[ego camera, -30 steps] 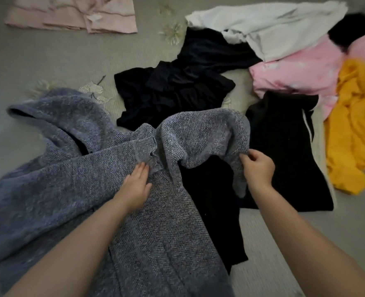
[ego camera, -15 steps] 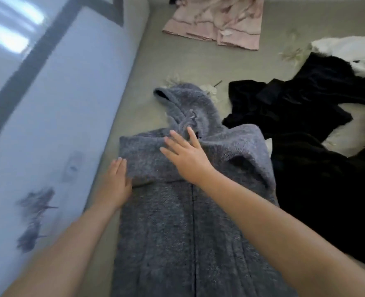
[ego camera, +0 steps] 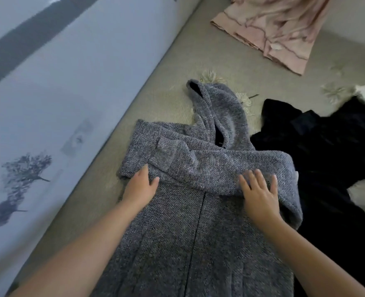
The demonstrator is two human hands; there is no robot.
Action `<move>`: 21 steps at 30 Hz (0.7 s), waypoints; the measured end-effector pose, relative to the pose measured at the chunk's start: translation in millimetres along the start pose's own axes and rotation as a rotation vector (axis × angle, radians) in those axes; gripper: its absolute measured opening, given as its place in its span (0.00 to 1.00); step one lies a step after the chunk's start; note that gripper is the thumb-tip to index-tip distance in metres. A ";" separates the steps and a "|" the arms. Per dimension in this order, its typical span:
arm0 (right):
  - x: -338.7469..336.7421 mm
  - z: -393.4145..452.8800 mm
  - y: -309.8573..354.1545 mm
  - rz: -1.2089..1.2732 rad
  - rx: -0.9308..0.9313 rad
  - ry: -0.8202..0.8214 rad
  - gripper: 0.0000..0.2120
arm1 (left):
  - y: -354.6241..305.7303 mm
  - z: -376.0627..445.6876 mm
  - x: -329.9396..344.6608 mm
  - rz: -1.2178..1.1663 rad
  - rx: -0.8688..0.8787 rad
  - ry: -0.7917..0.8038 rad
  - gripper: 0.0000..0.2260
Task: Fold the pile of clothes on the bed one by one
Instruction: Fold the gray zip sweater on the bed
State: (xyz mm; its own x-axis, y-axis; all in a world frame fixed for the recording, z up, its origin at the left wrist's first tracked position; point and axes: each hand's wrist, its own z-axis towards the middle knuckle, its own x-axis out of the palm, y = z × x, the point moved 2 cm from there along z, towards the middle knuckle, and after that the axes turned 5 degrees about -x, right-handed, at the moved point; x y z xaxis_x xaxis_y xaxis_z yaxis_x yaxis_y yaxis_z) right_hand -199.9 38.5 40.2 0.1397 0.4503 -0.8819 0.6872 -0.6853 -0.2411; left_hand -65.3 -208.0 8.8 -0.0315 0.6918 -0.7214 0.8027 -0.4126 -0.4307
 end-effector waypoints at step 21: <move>12.7 8.7 12.2 0.593 0.202 -0.361 0.27 | -31.2 81.8 -68.1 -0.018 0.294 -0.501 0.12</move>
State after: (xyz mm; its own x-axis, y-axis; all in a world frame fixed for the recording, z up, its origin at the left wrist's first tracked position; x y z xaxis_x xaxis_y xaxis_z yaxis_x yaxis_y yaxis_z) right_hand -196.0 30.9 22.6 0.1803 -0.2233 -0.9579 0.4191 -0.8636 0.2803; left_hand -136.9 -290.7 27.0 -0.3787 0.3649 -0.8505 0.6026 -0.6003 -0.5259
